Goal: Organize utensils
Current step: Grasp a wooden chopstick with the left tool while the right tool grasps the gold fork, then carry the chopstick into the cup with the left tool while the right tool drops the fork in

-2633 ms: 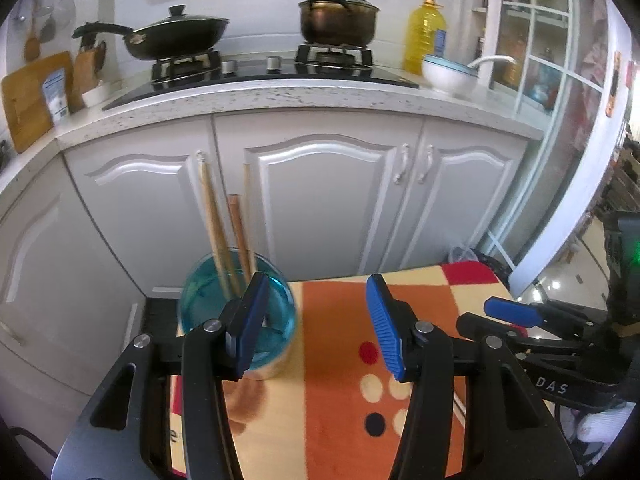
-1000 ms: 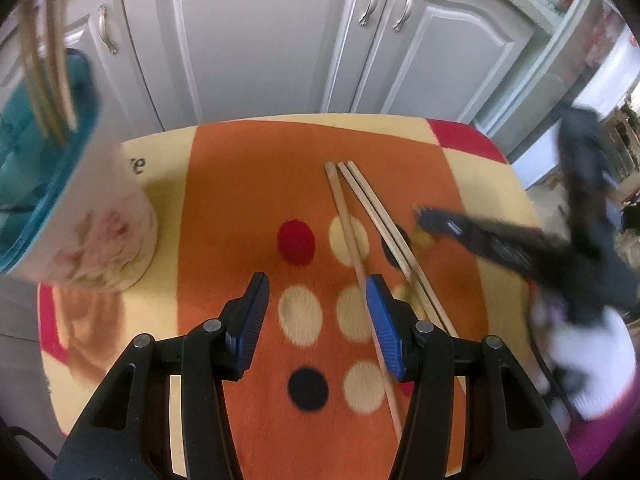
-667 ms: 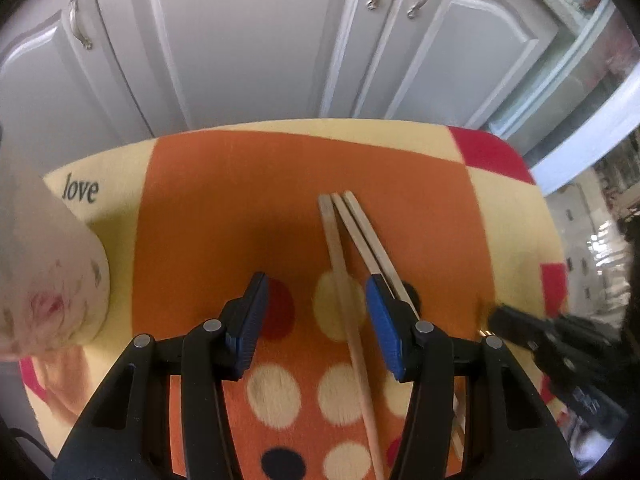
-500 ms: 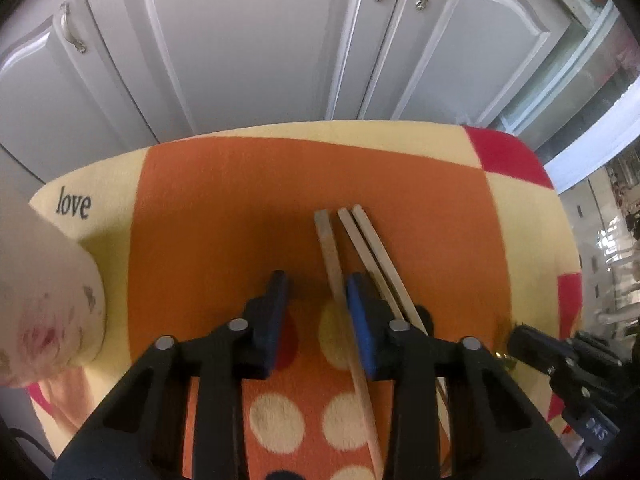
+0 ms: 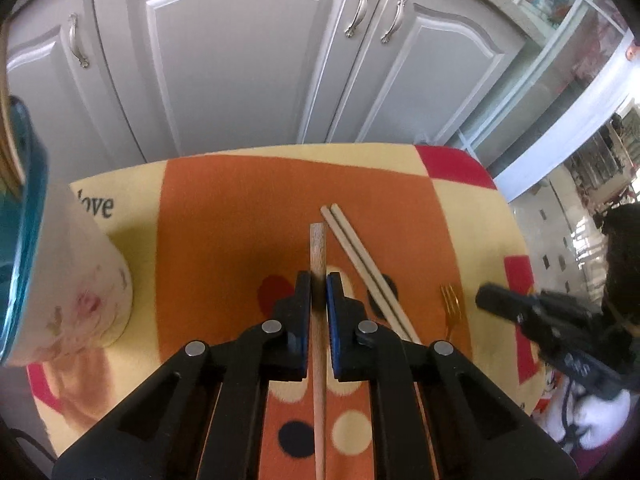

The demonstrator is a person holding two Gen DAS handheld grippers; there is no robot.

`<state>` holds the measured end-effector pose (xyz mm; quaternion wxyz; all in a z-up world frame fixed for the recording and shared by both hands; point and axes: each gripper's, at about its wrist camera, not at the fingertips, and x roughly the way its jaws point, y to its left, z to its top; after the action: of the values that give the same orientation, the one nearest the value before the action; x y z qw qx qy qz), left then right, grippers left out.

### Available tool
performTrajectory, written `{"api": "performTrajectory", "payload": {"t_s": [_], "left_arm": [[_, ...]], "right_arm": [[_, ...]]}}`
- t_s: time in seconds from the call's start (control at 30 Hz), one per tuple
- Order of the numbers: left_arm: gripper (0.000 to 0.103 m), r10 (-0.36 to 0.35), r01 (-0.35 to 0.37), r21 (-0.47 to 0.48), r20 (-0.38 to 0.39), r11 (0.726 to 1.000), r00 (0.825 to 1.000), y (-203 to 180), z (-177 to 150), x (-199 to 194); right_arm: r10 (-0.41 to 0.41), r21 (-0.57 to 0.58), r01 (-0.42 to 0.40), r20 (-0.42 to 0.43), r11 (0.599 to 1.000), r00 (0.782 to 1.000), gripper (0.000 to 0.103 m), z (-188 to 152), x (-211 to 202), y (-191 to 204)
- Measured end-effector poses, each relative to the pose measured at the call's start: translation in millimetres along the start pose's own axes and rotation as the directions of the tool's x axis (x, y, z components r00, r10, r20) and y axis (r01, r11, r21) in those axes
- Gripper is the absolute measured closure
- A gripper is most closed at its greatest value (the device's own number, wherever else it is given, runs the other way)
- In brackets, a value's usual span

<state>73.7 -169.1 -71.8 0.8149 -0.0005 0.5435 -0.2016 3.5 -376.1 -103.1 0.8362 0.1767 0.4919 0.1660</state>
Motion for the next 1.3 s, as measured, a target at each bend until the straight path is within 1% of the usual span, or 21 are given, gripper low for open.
{"api": "performTrajectory", "payload": {"t_s": [0.07,0.1,0.17,0.2,0.23,0.37,0.47,0.5,0.53,0.57,0.63,0.7,0.87,0.93,1.0,1.07,1.1,1.13,1.17,1.27,1.3], "left_arm": [[0.097,-0.012,0.012,-0.011,0.006,1.000,1.000,3.4,-4.2,-5.4],[0.097,-0.020,0.020,-0.014,0.009,1.000,1.000,4.4,-7.0,-9.7],[0.097,-0.028,0.028,-0.010,0.009,1.000,1.000,5.1,-11.5,-16.3],[0.097,-0.027,0.028,-0.004,0.009,1.000,1.000,4.8,-11.0,-16.5],[0.097,-0.025,0.025,0.000,0.009,1.000,1.000,2.0,-12.7,-16.7],[0.097,-0.025,0.025,0.002,-0.002,1.000,1.000,4.8,-18.0,-20.9],[0.097,-0.021,0.021,0.012,-0.001,1.000,1.000,2.7,-20.9,-25.6],[0.097,-0.025,0.025,0.014,0.002,1.000,1.000,2.0,-20.1,-28.7],[0.097,-0.030,0.030,0.016,0.007,0.999,1.000,2.2,-21.0,-33.1],[0.097,-0.037,0.037,0.021,0.018,0.999,0.999,2.5,-20.9,-40.0],[0.097,-0.044,0.043,0.033,0.041,0.999,0.998,2.9,-19.4,-51.4],[0.097,-0.055,0.052,0.037,0.063,0.998,0.997,5.9,-19.6,-65.7],[0.097,-0.066,0.061,0.043,0.113,0.997,0.991,13.0,-23.0,-97.6],[0.097,-0.066,0.063,0.033,0.118,0.997,0.991,15.2,-24.9,-102.9],[0.097,-0.068,0.065,0.024,0.125,0.998,0.990,16.6,-27.9,-107.1],[0.097,-0.068,0.066,0.020,0.130,0.998,0.989,19.1,-32.0,-111.4],[0.097,-0.068,0.066,0.019,0.131,0.998,0.989,19.7,-33.2,-112.8],[0.097,-0.067,0.066,0.016,0.132,0.998,0.989,20.4,-34.6,-113.7],[0.097,-0.066,0.065,0.013,0.133,0.998,0.989,20.7,-35.3,-114.4],[0.097,-0.065,0.066,0.003,0.136,0.998,0.989,23.7,-36.0,-116.9],[0.097,-0.065,0.065,0.002,0.136,0.998,0.989,24.1,-36.3,-118.2]], "right_arm": [[-0.042,-0.002,0.042,-0.001,0.999,0.999,0.100,-0.9,0.4,-3.4],[-0.065,-0.004,0.065,-0.009,0.998,0.998,0.098,-1.8,1.3,-4.6],[-0.086,-0.005,0.085,-0.018,0.996,0.996,0.088,-4.3,2.2,-5.4],[-0.082,-0.003,0.082,-0.021,0.997,0.996,0.079,-6.4,2.4,-5.9],[-0.078,0.005,0.078,-0.028,0.997,0.997,0.074,-8.1,4.0,-7.9],[-0.063,0.038,0.065,-0.050,0.997,0.997,0.073,-7.1,11.9,-11.0],[-0.106,0.012,0.107,-0.091,0.994,0.990,0.074,-1.6,26.4,-6.7],[-0.117,-0.002,0.117,-0.113,0.993,0.987,0.084,-1.0,33.4,-5.2],[-0.124,-0.016,0.123,-0.116,0.992,0.985,0.099,-0.4,35.8,-4.2],[-0.141,-0.032,0.138,-0.119,0.990,0.983,0.100,-0.4,35.5,-2.6],[-0.122,-0.045,0.118,-0.110,0.992,0.986,0.101,-1.7,26.0,0.1],[-0.121,-0.061,0.116,-0.071,0.991,0.990,0.101,-1.9,10.1,4.7],[-0.076,-0.108,0.079,0.029,0.991,0.997,0.102,1.7,-39.2,24.8],[-0.090,-0.131,0.094,0.040,0.987,0.995,0.102,3.4,-45.0,30.3],[-0.131,-0.143,0.136,0.042,0.980,0.990,0.101,3.3,-40.4,31.5],[-0.144,-0.108,0.145,0.019,0.984,0.989,0.097,2.2,-28.0,27.8],[-0.142,-0.094,0.141,0.001,0.985,0.990,0.088,1.5,-22.1,26.8],[-0.140,-0.087,0.139,-0.017,0.986,0.990,0.076,0.1,-14.3,26.5],[-0.150,-0.093,0.146,-0.035,0.985,0.988,0.074,-0.9,-5.5,27.8],[-0.203,-0.135,0.190,-0.092,0.972,0.975,0.074,-1.0,17.5,32.0],[-0.241,-0.153,0.223,-0.110,0.963,0.964,0.081,-0.7,26.2,31.9]]}}
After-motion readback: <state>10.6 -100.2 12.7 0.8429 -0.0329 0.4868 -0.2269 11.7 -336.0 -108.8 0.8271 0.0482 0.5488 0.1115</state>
